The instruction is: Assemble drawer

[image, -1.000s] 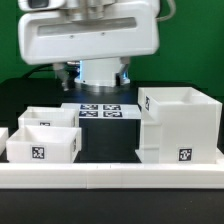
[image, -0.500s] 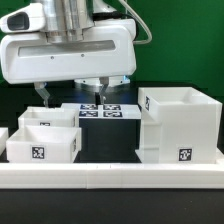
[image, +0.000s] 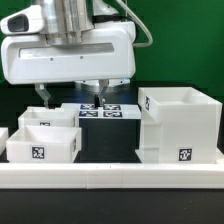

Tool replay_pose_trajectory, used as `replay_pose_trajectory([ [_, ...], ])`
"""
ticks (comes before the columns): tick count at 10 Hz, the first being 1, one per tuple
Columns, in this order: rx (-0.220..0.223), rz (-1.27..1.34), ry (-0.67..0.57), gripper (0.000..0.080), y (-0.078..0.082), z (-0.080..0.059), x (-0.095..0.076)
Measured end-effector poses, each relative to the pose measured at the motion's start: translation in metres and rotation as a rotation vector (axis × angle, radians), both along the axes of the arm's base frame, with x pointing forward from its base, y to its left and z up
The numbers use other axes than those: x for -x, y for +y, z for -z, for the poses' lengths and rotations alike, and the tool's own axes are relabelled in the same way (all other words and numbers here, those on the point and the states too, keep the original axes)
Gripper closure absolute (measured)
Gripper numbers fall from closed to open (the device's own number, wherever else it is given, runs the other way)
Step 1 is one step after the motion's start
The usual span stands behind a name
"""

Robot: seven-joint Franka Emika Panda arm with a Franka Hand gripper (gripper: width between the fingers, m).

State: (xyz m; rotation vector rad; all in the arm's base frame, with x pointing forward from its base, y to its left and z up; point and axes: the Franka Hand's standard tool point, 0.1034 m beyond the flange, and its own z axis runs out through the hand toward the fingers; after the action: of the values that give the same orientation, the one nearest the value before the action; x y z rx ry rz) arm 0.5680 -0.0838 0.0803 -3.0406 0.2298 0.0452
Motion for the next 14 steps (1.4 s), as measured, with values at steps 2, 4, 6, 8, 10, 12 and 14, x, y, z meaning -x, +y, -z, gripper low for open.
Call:
replay_pose_trajectory([
  [2, 0.018, 0.008, -0.005, 0.0151, -0.005, 0.019, 0.005],
  [4, 0.030, 0.004, -0.012, 0.0151, -0.003, 0.033, 0.009],
  [6, 0.044, -0.002, -0.018, 0.0151, -0.001, 0.048, 0.011],
  [8, 0.055, -0.005, -0.017, 0.0151, -0.001, 0.061, 0.017],
  [10, 0.067, -0.005, -0.030, 0.0151, -0.003, 0.070, 0.017],
  [12, 0.071, -0.007, -0.034, 0.0151, -0.004, 0.073, 0.017],
  [14, 0.071, -0.009, -0.033, 0.0151, -0.004, 0.073, 0.017],
])
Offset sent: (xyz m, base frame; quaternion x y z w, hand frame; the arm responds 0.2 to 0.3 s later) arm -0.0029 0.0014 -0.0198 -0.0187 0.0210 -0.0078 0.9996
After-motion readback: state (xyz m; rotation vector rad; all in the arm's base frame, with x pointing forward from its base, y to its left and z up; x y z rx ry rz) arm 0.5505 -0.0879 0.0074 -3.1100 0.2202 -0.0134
